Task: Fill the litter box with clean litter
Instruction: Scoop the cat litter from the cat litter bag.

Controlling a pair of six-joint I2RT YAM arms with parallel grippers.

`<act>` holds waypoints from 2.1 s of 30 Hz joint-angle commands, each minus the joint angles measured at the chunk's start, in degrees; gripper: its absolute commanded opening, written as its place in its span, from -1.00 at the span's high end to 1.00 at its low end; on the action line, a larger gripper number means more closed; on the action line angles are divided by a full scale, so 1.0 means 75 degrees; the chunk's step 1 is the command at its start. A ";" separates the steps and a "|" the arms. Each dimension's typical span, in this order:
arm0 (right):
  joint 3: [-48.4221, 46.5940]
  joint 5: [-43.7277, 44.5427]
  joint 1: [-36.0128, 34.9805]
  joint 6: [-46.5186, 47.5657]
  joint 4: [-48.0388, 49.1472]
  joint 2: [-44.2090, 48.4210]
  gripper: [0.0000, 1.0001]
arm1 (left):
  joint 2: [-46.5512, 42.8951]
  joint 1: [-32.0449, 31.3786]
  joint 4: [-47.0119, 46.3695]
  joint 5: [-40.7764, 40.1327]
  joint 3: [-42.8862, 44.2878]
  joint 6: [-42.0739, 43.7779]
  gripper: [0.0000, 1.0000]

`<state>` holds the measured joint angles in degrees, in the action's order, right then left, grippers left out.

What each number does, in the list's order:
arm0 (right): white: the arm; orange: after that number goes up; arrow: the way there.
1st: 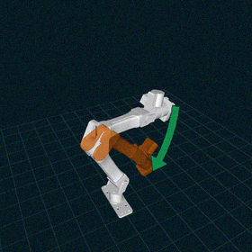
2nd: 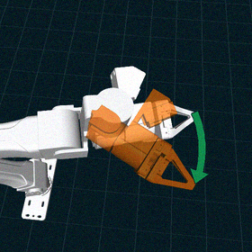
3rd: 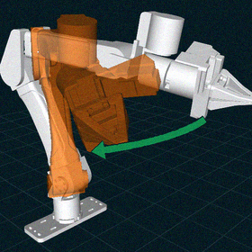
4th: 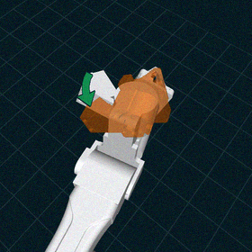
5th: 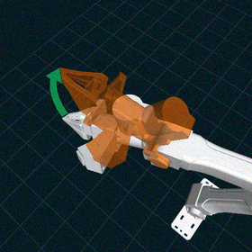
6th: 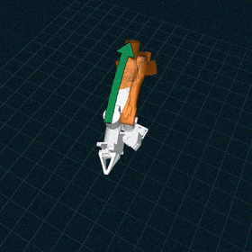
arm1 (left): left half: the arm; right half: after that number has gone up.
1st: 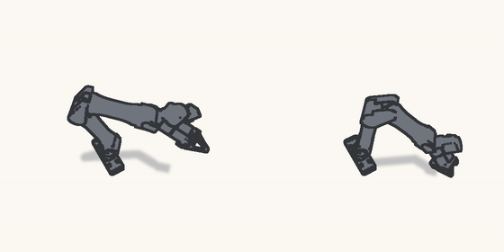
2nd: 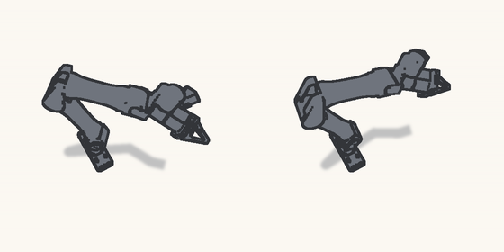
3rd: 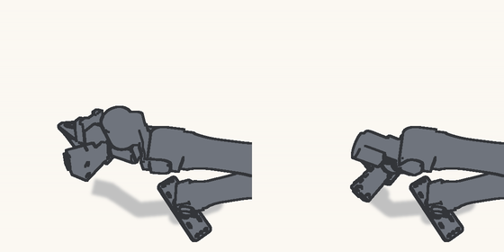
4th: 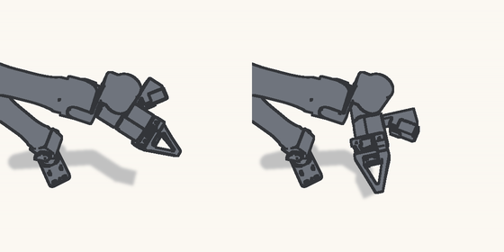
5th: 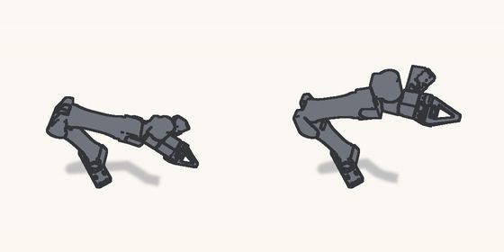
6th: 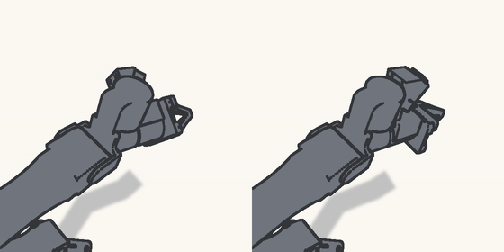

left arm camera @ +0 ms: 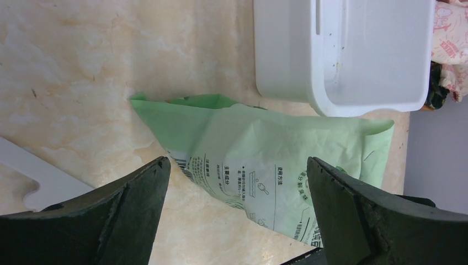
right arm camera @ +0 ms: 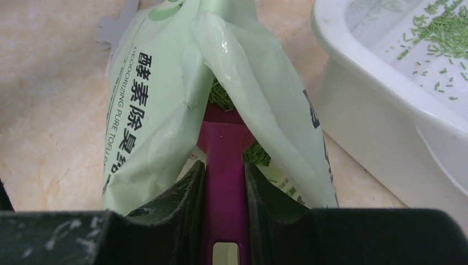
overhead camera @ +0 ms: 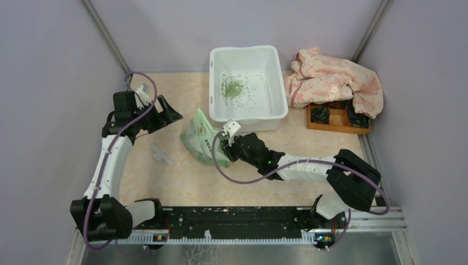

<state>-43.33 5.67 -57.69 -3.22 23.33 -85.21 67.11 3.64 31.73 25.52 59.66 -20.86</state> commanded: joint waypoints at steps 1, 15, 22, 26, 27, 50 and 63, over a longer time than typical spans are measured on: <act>0.0779 0.0162 -0.0243 0.0035 0.1760 0.0734 1.00 | 0.0008 0.0036 -0.0246 0.0164 -0.0009 -0.0016 -0.97; 0.2147 0.0638 -0.0443 0.0395 0.2332 0.2739 1.00 | 0.0105 0.0038 -0.0280 0.0234 0.0116 -0.0130 -0.97; 0.2720 0.0994 -0.0499 0.0556 0.1732 0.4106 1.00 | 0.0149 0.0033 -0.0281 0.0282 0.0166 -0.0193 -0.97; 0.2935 0.1102 -0.0510 0.0629 0.1280 0.4922 1.00 | 0.0157 0.0039 -0.0358 0.0312 0.0184 -0.0260 -0.97; 0.2982 0.1131 -0.0511 0.0639 0.1163 0.5084 1.00 | 0.0166 0.0042 -0.0372 0.0342 0.0195 -0.0281 -0.97; 0.3472 0.1532 -0.0616 0.0644 -0.0553 0.7850 1.00 | 0.0359 0.0039 -0.0335 0.0357 0.0687 -0.0337 -0.97; 0.3749 0.1127 -0.0786 0.0488 -0.1103 0.8487 1.00 | 0.0393 0.0037 -0.0196 0.0383 0.0990 -0.0336 -0.97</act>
<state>-15.22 15.00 -62.41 1.23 13.87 -22.59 69.97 3.64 30.11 27.62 64.77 -23.40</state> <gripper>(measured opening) 0.285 0.986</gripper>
